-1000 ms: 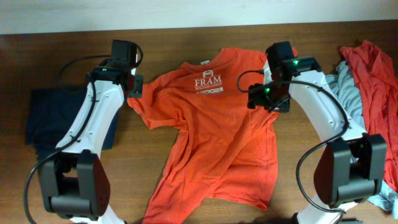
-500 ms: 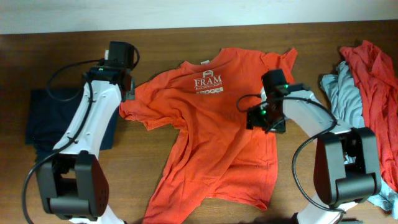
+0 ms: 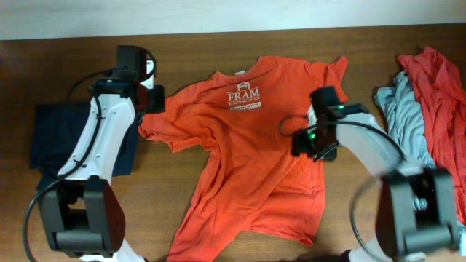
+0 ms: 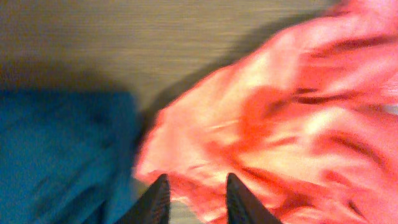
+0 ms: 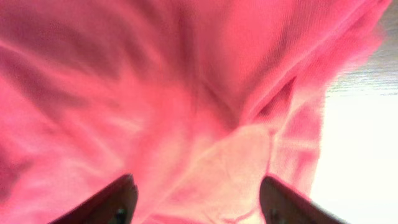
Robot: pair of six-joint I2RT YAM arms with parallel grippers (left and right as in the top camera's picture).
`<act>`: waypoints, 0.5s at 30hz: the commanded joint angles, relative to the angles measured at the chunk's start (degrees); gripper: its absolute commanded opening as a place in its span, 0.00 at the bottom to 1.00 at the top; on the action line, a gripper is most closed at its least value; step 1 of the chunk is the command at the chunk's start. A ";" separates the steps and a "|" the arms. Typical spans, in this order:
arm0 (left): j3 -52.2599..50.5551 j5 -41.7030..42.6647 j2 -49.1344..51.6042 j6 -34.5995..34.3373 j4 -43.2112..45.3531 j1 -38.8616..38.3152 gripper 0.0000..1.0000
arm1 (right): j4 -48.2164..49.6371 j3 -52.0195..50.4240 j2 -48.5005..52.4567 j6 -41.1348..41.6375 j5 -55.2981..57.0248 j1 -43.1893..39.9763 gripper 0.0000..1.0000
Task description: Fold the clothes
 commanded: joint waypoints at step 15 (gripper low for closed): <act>0.33 11.19 7.61 24.46 3.30 -14.27 0.31 | 7.34 6.91 -4.31 2.25 7.43 -10.27 0.61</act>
